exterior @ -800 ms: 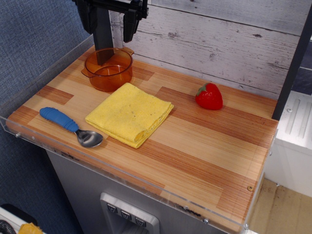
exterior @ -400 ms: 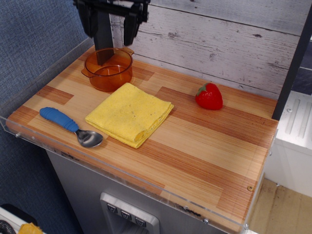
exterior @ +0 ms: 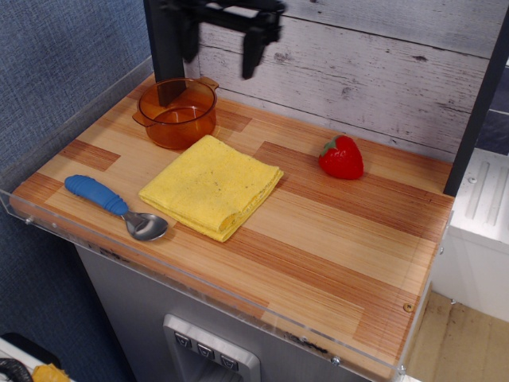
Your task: PICK UP THE CHERRY AND PUT ANOTHER SIDE OF THE TABLE
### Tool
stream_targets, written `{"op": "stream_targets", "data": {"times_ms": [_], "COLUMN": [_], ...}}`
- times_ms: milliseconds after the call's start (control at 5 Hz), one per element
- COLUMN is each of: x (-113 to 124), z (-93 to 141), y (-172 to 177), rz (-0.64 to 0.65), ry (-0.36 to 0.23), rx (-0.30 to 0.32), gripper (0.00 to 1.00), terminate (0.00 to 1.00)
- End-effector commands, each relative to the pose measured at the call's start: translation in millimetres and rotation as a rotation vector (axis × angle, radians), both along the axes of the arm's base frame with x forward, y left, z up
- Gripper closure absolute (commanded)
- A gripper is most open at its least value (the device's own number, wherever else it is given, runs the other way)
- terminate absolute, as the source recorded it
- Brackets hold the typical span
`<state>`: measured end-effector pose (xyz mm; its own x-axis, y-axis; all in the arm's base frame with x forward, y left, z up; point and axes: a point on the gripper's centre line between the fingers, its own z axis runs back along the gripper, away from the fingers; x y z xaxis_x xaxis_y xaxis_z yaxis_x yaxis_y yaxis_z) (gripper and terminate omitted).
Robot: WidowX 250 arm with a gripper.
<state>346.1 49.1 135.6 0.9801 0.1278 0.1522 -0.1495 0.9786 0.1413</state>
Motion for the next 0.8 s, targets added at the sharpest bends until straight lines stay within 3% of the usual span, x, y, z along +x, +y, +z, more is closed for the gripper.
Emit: {"op": "stream_targets", "data": {"times_ms": [0, 400, 600], "x": [23.4, 40.6, 49.5], "z": [-7.6, -31.1, -44.2], "y": [-54.1, -83.1, -91.1], "rz": [-0.144, -0.199, -0.217], "ry": [-0.035, -0.058, -0.037], "rx": [-0.036, -0.057, -0.035], "gripper": [0.0, 0.0, 0.0], "terminate": [0.0, 0.0, 0.0]}}
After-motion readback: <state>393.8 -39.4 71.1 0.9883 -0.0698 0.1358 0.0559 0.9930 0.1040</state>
